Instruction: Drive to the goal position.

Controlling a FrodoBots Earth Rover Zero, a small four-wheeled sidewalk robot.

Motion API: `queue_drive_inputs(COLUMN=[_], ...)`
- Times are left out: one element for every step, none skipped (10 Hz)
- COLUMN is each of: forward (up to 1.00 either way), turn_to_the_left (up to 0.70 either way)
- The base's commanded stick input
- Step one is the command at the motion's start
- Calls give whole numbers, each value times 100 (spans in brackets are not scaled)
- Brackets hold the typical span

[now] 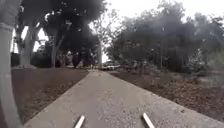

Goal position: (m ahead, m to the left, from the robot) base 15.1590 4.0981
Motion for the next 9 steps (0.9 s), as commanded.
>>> queue_drive_inputs(forward=[100,100,100,100,100,100,99,98,98], turn_to_the_left=[40,40,17,0,0,0,-21,-35,-35])
